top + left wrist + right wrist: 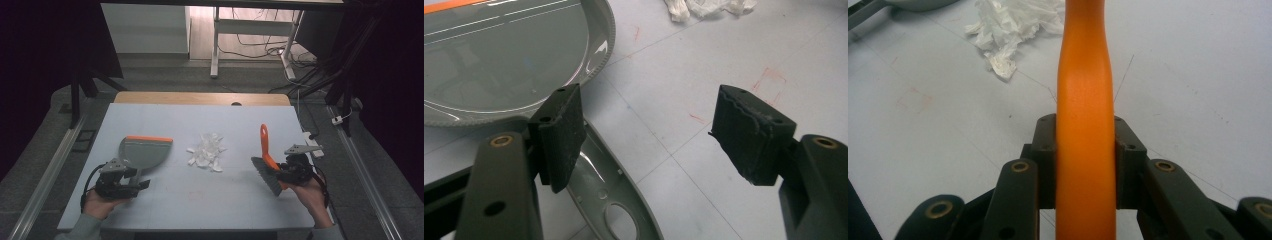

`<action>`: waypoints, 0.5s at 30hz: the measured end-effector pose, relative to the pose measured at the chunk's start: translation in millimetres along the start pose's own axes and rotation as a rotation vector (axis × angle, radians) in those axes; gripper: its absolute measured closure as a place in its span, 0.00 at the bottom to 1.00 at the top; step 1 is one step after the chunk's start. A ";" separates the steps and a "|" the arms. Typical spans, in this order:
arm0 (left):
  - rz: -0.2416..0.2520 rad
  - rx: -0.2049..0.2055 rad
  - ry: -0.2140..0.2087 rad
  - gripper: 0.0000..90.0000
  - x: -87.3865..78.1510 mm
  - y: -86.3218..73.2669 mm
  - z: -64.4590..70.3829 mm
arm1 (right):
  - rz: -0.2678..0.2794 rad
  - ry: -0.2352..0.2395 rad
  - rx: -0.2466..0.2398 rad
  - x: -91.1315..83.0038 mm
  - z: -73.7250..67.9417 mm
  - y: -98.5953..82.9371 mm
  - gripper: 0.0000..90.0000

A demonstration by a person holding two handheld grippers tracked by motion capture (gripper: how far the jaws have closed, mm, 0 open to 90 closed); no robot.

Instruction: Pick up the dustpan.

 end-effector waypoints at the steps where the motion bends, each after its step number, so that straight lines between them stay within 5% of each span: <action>1: 0.000 0.000 0.000 0.33 0.0 0.0 0.0 | 0.001 -0.001 0.001 0.4 0.1 -0.1 0.78; 15: 0.004 0.001 0.004 0.33 -1.7 0.8 0.9 | 0.004 -0.003 -0.009 0.7 -1.5 -0.3 0.78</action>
Point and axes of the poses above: each handheld gripper's, and its own axes: x roughly forward along the jaws, y roughly out of its top, z roughly to its right, the point moved 1 cm from there along x, roughly forward along the jaws, and after that the axes turned 6 degrees about x, right-handed, at the moved point
